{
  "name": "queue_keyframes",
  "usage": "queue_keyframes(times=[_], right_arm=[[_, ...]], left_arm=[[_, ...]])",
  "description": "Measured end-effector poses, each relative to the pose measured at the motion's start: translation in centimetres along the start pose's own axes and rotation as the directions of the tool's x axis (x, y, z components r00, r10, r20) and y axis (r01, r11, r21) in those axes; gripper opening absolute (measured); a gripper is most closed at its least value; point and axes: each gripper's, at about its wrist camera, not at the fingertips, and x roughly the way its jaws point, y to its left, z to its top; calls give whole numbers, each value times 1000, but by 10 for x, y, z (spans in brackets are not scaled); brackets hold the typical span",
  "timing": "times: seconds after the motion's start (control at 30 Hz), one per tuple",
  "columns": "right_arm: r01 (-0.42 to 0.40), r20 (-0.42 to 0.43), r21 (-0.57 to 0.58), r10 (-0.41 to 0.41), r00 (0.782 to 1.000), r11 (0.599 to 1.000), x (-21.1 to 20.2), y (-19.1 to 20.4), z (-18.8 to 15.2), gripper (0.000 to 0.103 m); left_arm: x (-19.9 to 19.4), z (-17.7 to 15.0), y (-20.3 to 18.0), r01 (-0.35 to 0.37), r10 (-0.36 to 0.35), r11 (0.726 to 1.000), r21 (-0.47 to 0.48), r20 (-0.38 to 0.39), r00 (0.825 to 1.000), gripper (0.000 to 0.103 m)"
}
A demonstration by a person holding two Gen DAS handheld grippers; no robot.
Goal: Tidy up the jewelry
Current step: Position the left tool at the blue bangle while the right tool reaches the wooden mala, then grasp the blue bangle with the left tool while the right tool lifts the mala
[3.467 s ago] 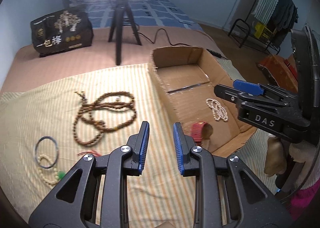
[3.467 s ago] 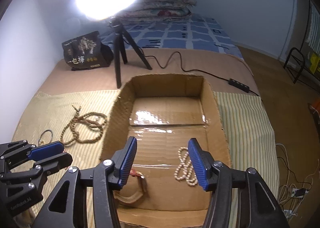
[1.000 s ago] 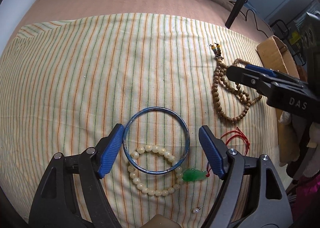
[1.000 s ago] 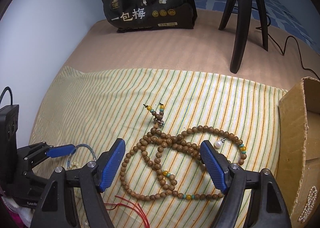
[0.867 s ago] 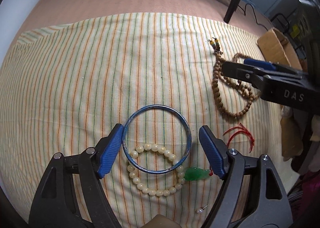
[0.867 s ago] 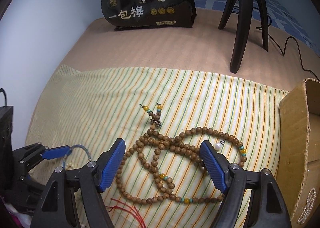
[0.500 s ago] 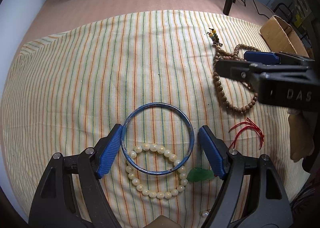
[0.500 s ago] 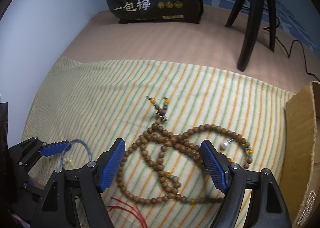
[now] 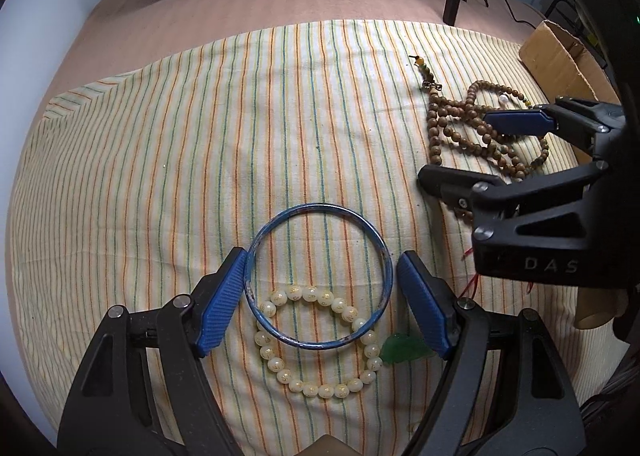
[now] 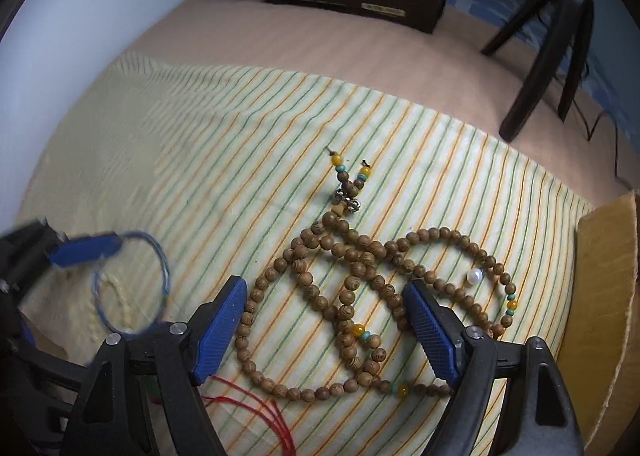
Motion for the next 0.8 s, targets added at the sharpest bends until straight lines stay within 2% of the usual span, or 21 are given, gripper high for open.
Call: queue_keyframes(times=[0.07, 0.17, 0.23, 0.27, 0.33, 0.43, 0.6, 0.8], right_arm=[[-3, -1, 7, 3, 1000, 1000, -2, -2, 0, 78], [-2, 4, 14, 2, 1000, 1000, -5, -8, 0, 65], [-4, 6, 21, 4, 1000, 1000, -8, -13, 0, 51], [-6, 8, 26, 6, 1000, 1000, -9, -15, -1, 47], [-8, 10, 35, 8, 1000, 999, -12, -17, -2, 30], [-14, 16, 44, 14, 1000, 999, -15, -20, -4, 14], [-19, 35, 54, 17, 999, 998, -23, -21, -5, 11], [-32, 75, 70, 27, 997, 997, -44, -23, -9, 11]], left_arm=[[1, -1, 2, -4, 4, 1000, -1, 1, 1000, 75], [0, -1, 2, 2, -2, 1000, -9, -3, 1000, 74], [0, -2, 4, 2, -2, 1000, -10, -4, 1000, 74], [0, 0, 6, 0, 0, 1000, -9, -4, 1000, 74], [-1, 0, 7, -3, 3, 1000, -9, -2, 1000, 74], [0, 4, 14, 5, -5, 1000, -16, -4, 1000, 73], [-5, 8, 21, 15, -16, 999, -31, -13, 1000, 73], [-18, 8, 27, 21, -21, 999, -46, 14, 1000, 73]])
